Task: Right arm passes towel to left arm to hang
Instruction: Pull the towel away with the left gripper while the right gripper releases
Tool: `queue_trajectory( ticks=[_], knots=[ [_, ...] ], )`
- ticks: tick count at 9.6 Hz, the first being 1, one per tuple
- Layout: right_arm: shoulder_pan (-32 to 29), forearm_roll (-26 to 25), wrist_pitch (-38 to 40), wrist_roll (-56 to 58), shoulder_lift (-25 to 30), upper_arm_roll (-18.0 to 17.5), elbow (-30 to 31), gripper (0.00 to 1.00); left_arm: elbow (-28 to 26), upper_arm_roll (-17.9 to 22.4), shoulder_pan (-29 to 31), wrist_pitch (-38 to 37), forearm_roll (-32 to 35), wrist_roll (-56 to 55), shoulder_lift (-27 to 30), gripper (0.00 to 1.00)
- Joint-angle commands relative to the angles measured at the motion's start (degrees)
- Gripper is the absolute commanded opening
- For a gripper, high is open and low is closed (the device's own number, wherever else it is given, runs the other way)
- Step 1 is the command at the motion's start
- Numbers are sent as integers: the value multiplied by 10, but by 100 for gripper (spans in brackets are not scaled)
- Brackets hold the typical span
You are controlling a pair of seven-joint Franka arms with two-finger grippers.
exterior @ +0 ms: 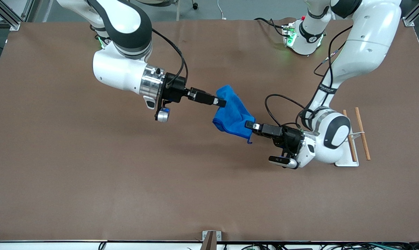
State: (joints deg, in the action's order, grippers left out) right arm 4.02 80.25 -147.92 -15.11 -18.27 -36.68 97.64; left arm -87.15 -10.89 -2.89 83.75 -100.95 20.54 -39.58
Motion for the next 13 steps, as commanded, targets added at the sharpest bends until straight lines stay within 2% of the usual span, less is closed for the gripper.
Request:
queue_trajectory(
  ticks=[1,2,3,4,5,8,9,10,11,12,13],
  knots=[
    [-51,-61,7,1,45,-2,60,100,-17,6,-4,86,56,-76,50,0],
    [-73,-117,13,2,63,2,96,100,-16,7,-5,127,98,-127,74,0],
    [-87,-170,48,2,71,24,112,100,-15,6,-5,165,159,-172,90,0],
    [-84,-244,108,2,71,76,114,100,-17,7,-5,218,220,-234,115,0],
    [-84,-322,161,-1,74,116,111,100,-14,6,-6,237,312,-301,126,0],
    [-84,-584,268,-4,115,232,113,100,31,6,5,239,531,-462,129,0],
    [-84,-638,291,-4,132,266,113,100,36,7,6,238,591,-503,133,0],
    [-84,-670,307,-4,154,300,111,100,37,6,18,237,652,-536,140,0],
    [-84,-695,329,5,173,330,102,100,36,5,36,233,687,-565,148,0],
    [-85,-749,385,6,185,345,79,100,35,6,47,224,710,-589,151,0],
    [-85,-780,429,14,198,364,59,100,34,6,65,214,734,-616,154,0]
  ],
)
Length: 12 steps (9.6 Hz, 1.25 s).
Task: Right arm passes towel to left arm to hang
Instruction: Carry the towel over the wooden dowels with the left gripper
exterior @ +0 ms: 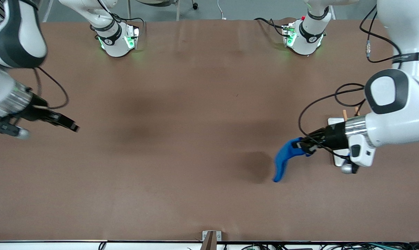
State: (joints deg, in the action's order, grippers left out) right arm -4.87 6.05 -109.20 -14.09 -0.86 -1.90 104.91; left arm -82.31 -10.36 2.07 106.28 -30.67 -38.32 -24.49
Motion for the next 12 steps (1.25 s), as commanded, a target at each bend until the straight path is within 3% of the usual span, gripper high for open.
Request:
queue_trajectory(
  ticks=[1,3,5,6,7,9,12],
  knots=[
    [4,-42,97,39,37,37,-33,100,-16,1,33,-26,55,-52,5,0],
    [6,-38,168,81,46,86,-92,100,-16,1,54,-64,125,-98,13,0],
    [2,-38,222,77,36,81,-187,100,-16,-3,85,-116,202,-81,23,0],
    [2,-39,247,77,16,78,-219,100,-16,-4,110,-133,203,-18,27,0],
    [6,-40,252,76,10,77,-223,100,-15,-1,132,-149,206,34,29,0],
    [12,-46,270,82,11,69,-216,100,-14,0,155,-155,276,147,27,0],
    [14,-68,248,113,12,69,-190,100,-12,0,190,-155,306,257,15,0]
  ],
)
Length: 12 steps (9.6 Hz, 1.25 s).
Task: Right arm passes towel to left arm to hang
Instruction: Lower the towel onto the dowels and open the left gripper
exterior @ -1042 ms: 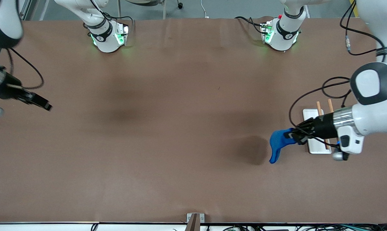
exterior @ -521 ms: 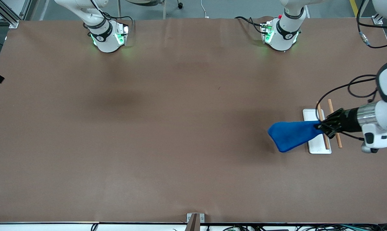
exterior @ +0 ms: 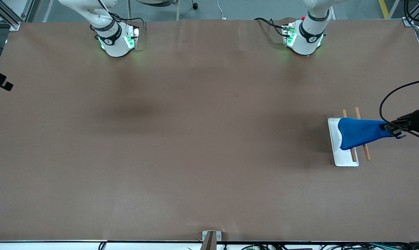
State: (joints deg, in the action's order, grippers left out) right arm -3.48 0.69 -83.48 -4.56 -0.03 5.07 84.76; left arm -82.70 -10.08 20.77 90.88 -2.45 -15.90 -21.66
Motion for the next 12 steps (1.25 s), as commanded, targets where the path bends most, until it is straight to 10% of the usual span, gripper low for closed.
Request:
queue_trajectory(
  ticks=[1,8,11,12],
  knots=[
    [1,-19,-10,21,4,-1,11,100,-7,-3,15,1,43,51,-19,0],
    [1,-23,-6,13,4,-1,1,100,-5,-3,87,100,46,183,-92,8],
    [2,-24,-10,-6,5,-1,2,100,3,-3,85,109,47,185,-103,100],
    [0,-23,-9,-8,5,-3,2,100,13,-6,81,109,47,185,-103,100]
  ],
)
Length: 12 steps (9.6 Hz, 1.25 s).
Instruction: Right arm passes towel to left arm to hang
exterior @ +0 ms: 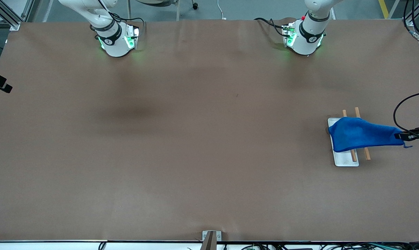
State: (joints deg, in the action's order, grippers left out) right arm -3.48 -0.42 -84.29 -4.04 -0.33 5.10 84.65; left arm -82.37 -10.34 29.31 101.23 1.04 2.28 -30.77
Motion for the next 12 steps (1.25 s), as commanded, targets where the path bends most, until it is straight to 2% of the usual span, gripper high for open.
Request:
queue_trajectory(
  ticks=[1,2,4,9,12],
  knots=[
    [-4,-10,1,-13,8,-4,3,100,19,-6,-6,5,12,1,-8,100],
    [-13,-4,3,-12,7,-4,2,100,33,-11,-8,-4,14,-3,0,100],
    [-16,-3,3,-12,7,-4,1,100,34,-16,-41,-9,16,-9,51,100],
    [-10,-4,-2,-12,8,-4,3,100,35,-22,-133,-107,13,-55,180,100],
    [-9,-5,-1,-10,8,-4,3,100,49,-60,-139,-158,10,-54,239,100]
  ],
)
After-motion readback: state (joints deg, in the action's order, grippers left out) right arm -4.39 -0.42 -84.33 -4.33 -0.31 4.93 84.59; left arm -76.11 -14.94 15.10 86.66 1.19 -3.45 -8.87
